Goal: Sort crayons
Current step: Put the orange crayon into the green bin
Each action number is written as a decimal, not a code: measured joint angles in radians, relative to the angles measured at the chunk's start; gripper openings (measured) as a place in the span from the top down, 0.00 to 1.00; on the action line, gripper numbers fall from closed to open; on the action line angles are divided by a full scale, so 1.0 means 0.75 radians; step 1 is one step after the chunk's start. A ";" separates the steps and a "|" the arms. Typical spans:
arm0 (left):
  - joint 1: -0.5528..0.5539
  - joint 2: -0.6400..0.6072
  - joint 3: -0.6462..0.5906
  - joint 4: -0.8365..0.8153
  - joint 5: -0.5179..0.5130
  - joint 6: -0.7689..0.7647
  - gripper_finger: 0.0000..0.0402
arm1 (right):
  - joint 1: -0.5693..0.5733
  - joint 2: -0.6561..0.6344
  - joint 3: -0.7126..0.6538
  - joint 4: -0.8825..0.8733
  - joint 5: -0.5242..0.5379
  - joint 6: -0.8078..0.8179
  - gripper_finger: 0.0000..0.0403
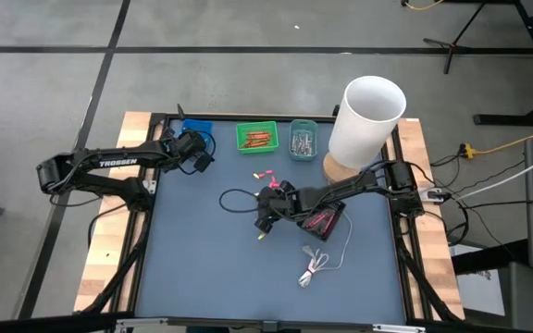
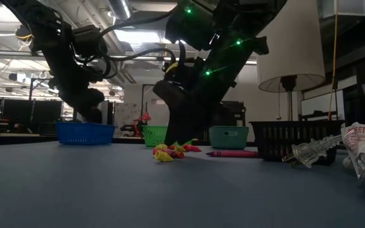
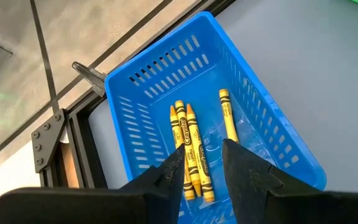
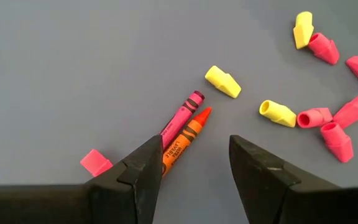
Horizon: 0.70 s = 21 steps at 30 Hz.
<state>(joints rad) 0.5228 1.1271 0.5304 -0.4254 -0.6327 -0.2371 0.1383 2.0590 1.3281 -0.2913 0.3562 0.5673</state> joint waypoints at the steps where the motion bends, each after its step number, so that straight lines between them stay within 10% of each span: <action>1: 0.000 0.000 0.000 0.000 0.000 0.000 0.77 | 0.000 0.000 0.000 0.000 -0.004 0.019 0.54; 21: 0.000 0.001 0.000 0.001 0.000 0.000 0.77 | 0.001 0.053 0.003 -0.018 -0.007 0.086 0.54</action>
<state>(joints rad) 0.5228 1.1275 0.5304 -0.4248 -0.6325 -0.2371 0.1394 2.0987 1.3304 -0.3045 0.3511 0.6320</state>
